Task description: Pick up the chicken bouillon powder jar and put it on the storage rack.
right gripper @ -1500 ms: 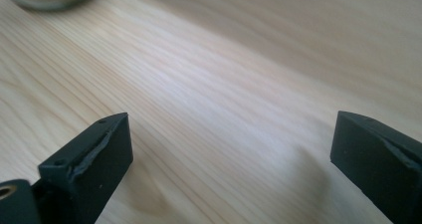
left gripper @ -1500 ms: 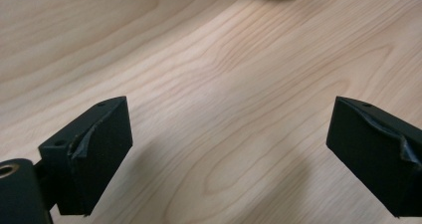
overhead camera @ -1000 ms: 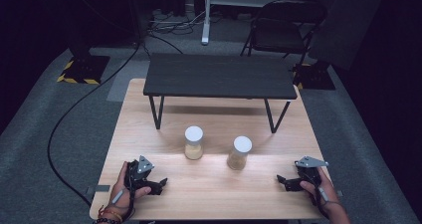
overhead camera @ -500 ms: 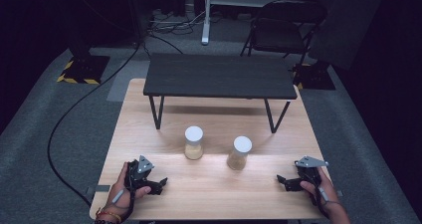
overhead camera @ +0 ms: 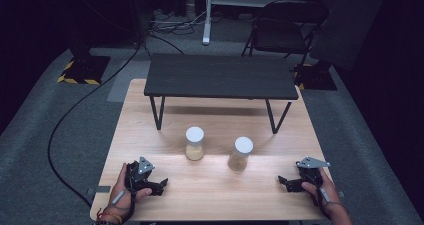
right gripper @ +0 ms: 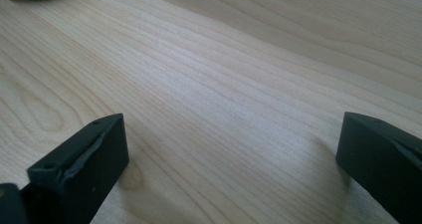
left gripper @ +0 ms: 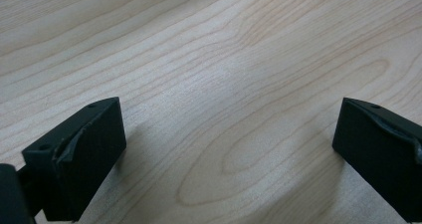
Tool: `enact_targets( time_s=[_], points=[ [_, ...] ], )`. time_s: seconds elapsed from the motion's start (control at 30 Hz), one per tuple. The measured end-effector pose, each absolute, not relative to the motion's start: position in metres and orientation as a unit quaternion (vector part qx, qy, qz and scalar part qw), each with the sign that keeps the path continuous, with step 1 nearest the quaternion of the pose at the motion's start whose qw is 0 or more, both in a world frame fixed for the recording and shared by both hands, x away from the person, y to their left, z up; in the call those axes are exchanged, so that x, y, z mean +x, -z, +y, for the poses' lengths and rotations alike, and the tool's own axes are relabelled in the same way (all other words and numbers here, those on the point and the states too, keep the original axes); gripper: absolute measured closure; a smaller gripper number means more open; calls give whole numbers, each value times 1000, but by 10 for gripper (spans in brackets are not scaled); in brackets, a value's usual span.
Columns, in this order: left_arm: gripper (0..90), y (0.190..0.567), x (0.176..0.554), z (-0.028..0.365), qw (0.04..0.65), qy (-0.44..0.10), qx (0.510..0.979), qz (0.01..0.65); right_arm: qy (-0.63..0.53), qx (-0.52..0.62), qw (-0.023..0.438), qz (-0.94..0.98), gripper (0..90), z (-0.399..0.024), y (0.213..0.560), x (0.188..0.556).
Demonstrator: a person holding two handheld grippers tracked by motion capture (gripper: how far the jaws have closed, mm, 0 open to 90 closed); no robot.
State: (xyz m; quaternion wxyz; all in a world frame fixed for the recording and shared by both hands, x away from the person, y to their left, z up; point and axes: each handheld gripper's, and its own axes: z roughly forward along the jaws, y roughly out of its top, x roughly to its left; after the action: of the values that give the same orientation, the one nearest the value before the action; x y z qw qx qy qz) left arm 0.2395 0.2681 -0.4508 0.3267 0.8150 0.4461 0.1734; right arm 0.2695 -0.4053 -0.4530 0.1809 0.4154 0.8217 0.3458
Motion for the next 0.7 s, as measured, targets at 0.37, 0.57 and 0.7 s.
enact_targets(
  time_s=[0.37,0.57,0.7],
  points=[
    [20,446,236,263,326,-181,816,442,-346,415,181,822,0,-405,453,269],
    [20,442,231,261,333,-192,813,438,-346,415,181,822,0,-405,453,269],
    [20,440,228,260,338,-199,810,436,-346,415,181,822,0,-405,453,269]
  ],
)
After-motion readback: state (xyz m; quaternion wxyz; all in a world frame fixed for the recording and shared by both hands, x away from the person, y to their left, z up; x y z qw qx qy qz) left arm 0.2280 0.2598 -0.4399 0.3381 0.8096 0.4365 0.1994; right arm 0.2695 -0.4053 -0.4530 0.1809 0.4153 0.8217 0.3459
